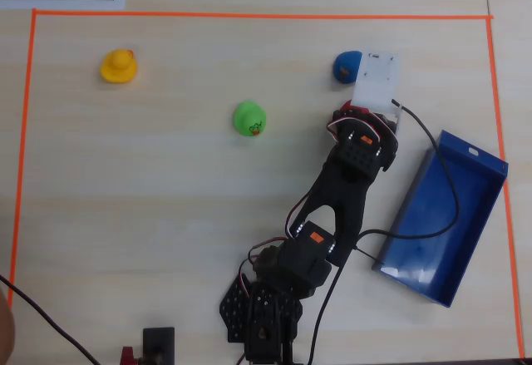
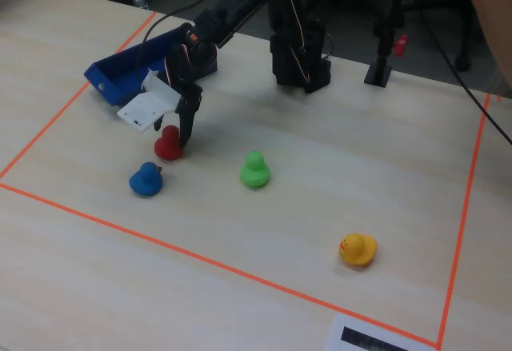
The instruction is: Grasp red duck and put it into box.
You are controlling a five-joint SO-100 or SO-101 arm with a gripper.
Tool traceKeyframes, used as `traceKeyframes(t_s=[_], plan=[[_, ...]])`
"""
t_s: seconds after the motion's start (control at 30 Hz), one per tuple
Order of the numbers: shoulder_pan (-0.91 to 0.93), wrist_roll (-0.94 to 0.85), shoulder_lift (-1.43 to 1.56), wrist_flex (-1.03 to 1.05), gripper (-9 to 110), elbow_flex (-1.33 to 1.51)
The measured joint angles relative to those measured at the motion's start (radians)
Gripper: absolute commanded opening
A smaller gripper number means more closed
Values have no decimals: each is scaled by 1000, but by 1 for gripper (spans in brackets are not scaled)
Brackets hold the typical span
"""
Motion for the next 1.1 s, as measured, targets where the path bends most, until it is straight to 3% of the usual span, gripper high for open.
traceKeyframes(t_s=[0.17,0.27,0.33,0.9,1.1], plan=[[3,0,-20,-5,25,0],[2,0,-32,-5,6,-2],[-2,0,-37,-9,1,-2],[49,-14,-3,-31,0,-11],[137,60,152,143,0,-140]])
